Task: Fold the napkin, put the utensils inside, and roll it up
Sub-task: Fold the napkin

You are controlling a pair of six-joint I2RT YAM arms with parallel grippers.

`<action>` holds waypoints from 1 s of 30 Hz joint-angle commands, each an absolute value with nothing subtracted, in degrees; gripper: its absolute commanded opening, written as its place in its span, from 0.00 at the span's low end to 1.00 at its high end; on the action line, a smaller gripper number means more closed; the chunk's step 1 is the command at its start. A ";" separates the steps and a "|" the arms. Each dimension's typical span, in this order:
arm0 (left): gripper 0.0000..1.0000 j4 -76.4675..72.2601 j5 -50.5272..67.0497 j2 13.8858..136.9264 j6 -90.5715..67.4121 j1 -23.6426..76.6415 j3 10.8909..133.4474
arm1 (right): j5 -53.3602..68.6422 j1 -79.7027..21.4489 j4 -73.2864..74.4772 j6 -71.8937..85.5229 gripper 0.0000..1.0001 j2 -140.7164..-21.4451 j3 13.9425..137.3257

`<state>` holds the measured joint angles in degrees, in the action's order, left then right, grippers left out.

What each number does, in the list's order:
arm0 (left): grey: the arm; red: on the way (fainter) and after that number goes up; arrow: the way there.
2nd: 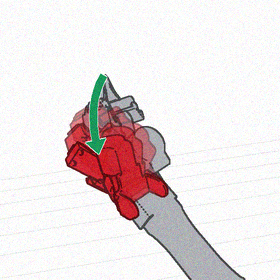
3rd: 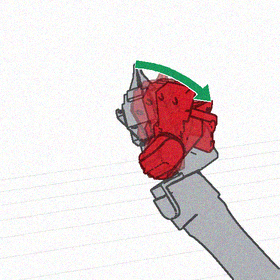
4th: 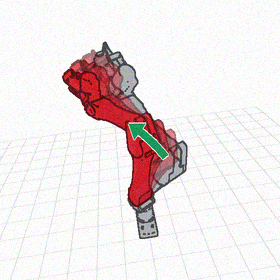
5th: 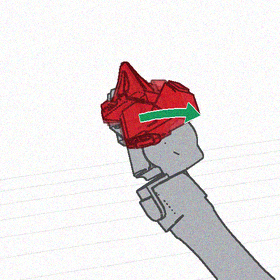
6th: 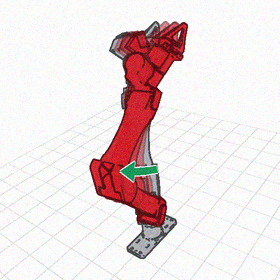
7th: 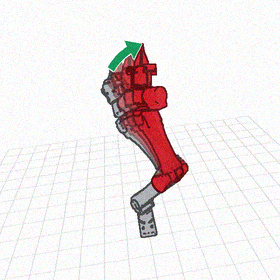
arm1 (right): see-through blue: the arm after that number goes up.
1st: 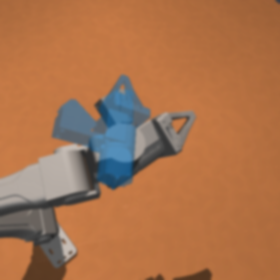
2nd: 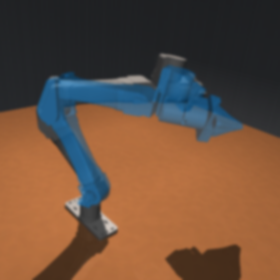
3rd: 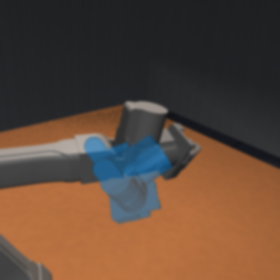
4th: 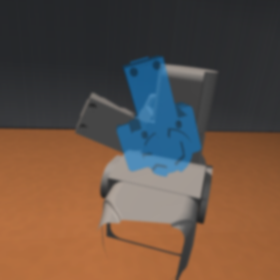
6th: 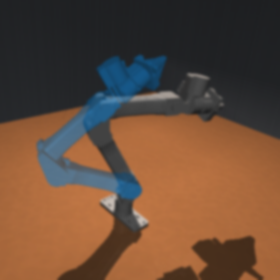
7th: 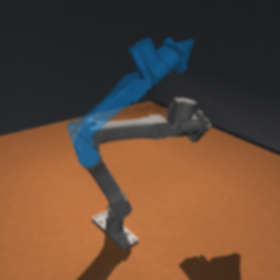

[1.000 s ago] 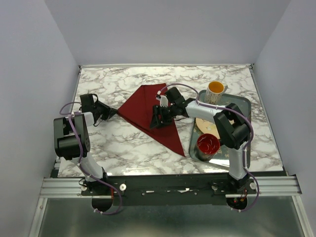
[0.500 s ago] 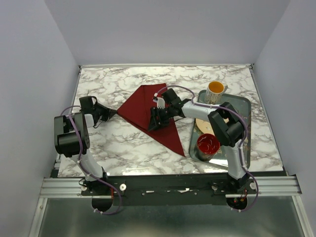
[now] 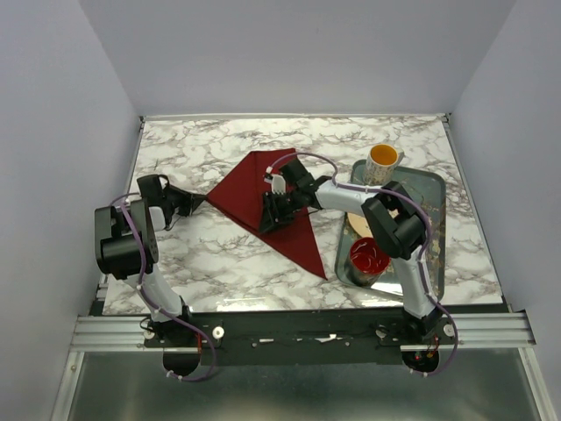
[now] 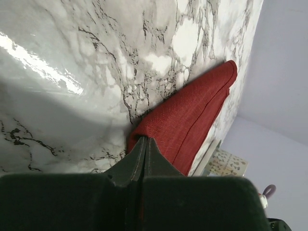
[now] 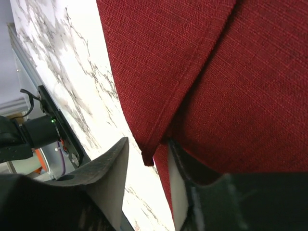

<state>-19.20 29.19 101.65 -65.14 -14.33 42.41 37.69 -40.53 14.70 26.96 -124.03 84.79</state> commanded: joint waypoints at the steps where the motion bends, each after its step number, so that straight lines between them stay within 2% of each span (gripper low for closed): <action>1: 0.03 -25.31 31.81 103.45 -69.25 -15.20 40.34 | 38.06 -41.13 14.94 26.98 0.40 -126.12 87.62; 7: 0.03 -27.69 32.08 103.89 -70.66 -15.29 39.20 | 36.65 -41.66 14.94 26.98 0.23 -126.56 89.47; 15: 0.03 -27.86 32.17 103.89 -71.02 -15.73 39.99 | 33.32 -42.01 16.69 25.40 0.19 -128.23 92.46; 23: 0.05 -27.95 32.96 104.32 -71.10 -16.26 39.99 | 31.47 -42.45 17.31 23.65 0.19 -127.62 91.14; 30: 0.18 -23.39 33.40 102.58 -67.86 -16.44 41.75 | 30.50 -42.98 18.54 22.59 0.28 -126.30 89.47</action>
<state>-26.83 31.97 103.42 -70.91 -15.90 39.72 32.23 -42.15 16.73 23.94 -126.87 90.78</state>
